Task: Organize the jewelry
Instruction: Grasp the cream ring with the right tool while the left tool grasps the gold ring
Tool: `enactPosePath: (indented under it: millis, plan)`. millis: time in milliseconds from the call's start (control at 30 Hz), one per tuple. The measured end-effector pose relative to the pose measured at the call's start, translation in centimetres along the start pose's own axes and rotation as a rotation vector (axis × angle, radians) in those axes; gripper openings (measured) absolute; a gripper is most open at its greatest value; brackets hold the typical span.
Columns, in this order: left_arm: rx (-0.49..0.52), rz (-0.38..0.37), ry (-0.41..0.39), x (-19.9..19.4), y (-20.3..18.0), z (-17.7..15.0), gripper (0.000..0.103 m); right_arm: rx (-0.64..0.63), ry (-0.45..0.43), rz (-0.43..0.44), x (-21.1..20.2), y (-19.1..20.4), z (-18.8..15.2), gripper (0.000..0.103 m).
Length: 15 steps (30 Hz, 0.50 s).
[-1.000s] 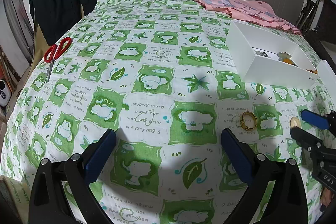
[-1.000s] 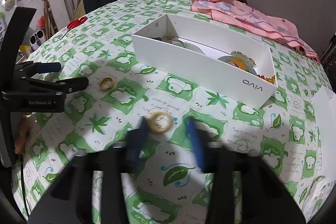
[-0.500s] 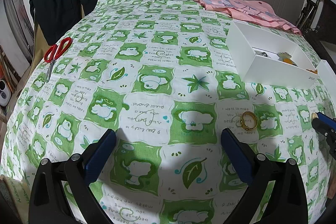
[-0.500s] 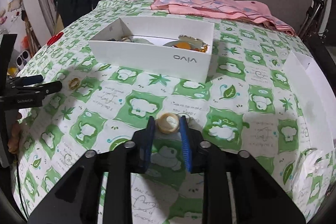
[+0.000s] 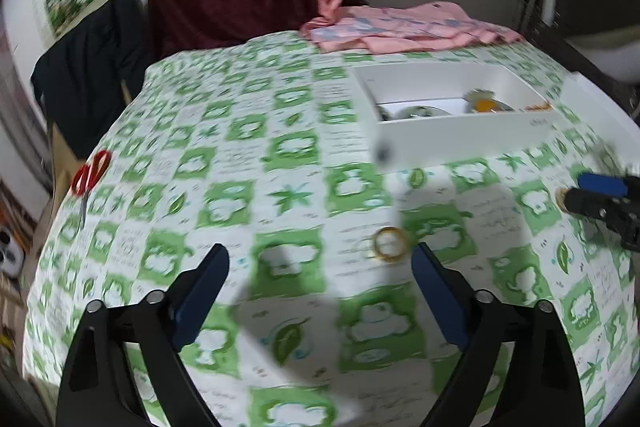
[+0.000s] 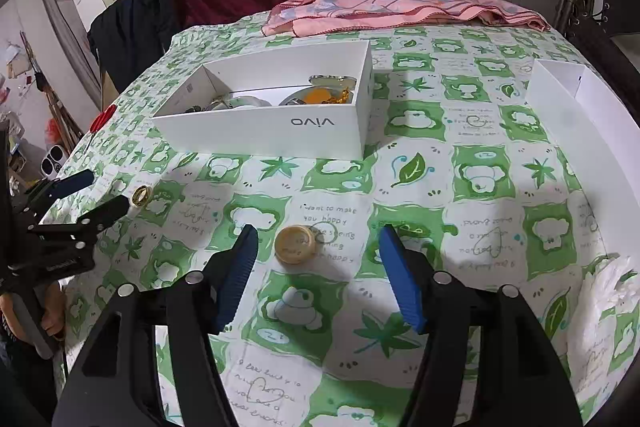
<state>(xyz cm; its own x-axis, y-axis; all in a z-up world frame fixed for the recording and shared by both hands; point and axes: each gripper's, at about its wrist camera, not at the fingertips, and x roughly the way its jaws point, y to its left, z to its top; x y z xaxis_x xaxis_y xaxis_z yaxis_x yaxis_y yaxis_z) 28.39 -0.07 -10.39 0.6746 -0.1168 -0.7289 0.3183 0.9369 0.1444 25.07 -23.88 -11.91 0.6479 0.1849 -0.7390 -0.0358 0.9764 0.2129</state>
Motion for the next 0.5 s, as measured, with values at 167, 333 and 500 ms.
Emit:
enactPosePath:
  millis: [167, 333, 500]
  plan:
    - [0.054, -0.035, 0.049, 1.5, -1.5, 0.5, 0.066, 0.002, 0.0, 0.0, 0.0, 0.0, 0.0, 0.061]
    - [0.035, -0.13, 0.058, 2.1, -1.7, 1.0, 0.036, 0.0, 0.0, -0.001, 0.0, 0.0, 0.0, 0.061]
    - [0.016, -0.121, 0.047, 1.2, -1.2, 0.1, 0.021, 0.007, -0.006, 0.004, -0.1, -0.1, 0.0, 0.061]
